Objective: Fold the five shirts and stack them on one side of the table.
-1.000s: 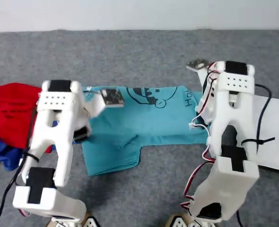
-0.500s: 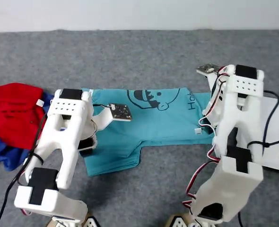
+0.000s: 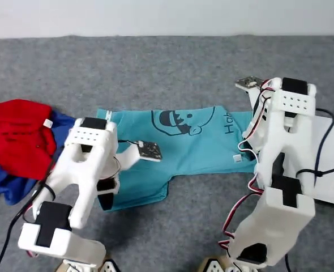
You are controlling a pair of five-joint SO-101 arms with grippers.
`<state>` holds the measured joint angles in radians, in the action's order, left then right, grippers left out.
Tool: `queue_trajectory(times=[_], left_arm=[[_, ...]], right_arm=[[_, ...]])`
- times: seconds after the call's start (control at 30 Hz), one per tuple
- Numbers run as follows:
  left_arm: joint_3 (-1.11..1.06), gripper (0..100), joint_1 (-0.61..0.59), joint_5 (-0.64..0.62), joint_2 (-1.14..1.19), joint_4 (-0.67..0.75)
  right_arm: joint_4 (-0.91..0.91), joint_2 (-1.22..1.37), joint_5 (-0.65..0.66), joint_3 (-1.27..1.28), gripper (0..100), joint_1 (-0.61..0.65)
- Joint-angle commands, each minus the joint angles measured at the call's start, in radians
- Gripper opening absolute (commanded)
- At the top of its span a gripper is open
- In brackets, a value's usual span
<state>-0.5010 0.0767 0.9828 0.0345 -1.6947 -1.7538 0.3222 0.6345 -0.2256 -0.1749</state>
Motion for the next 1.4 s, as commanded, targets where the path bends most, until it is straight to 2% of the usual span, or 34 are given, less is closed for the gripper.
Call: queue_trajectory(times=[0.0, 0.1, 0.37, 0.43, 0.57, 0.77, 0.87, 1.03, 1.23, 1.37], left_arm=[[0.087, 15, -0.040, -0.068, -0.048, 0.005], [0.186, 17, -0.074, -0.094, -0.048, -0.032], [0.464, 17, -0.144, -0.146, -0.043, -0.048], [0.512, 17, -0.153, -0.213, -0.035, 0.014], [0.504, 13, -0.150, -0.434, -0.023, 0.232], [0.504, 3, -0.124, -0.540, 0.158, 0.374], [0.541, 2, -0.114, -0.582, 0.281, 0.413], [0.730, 2, -0.104, -0.628, 0.499, 0.359], [1.041, 2, -0.100, -0.629, 0.778, 0.170], [1.241, 1, -0.106, -0.629, 0.928, 0.055]], right_arm=[[-0.016, -0.045, -0.009, -0.011, 15.6, 0.010], [-0.016, -0.099, -0.009, -0.011, 22.5, 0.012], [0.001, -0.237, -0.012, -0.055, 22.8, 0.031], [0.065, -0.237, -0.035, -0.089, 22.7, 0.031], [0.245, -0.199, -0.173, -0.095, 22.6, 0.031], [0.378, -0.102, -0.311, -0.094, 22.4, 0.039], [0.444, -0.008, -0.331, -0.097, 15.4, 0.044], [0.545, 0.130, -0.331, -0.097, 0.6, 0.047], [0.736, 0.265, -0.327, -0.098, 2.1, 0.038], [0.894, 0.340, -0.212, -0.098, 2.1, 0.022]])
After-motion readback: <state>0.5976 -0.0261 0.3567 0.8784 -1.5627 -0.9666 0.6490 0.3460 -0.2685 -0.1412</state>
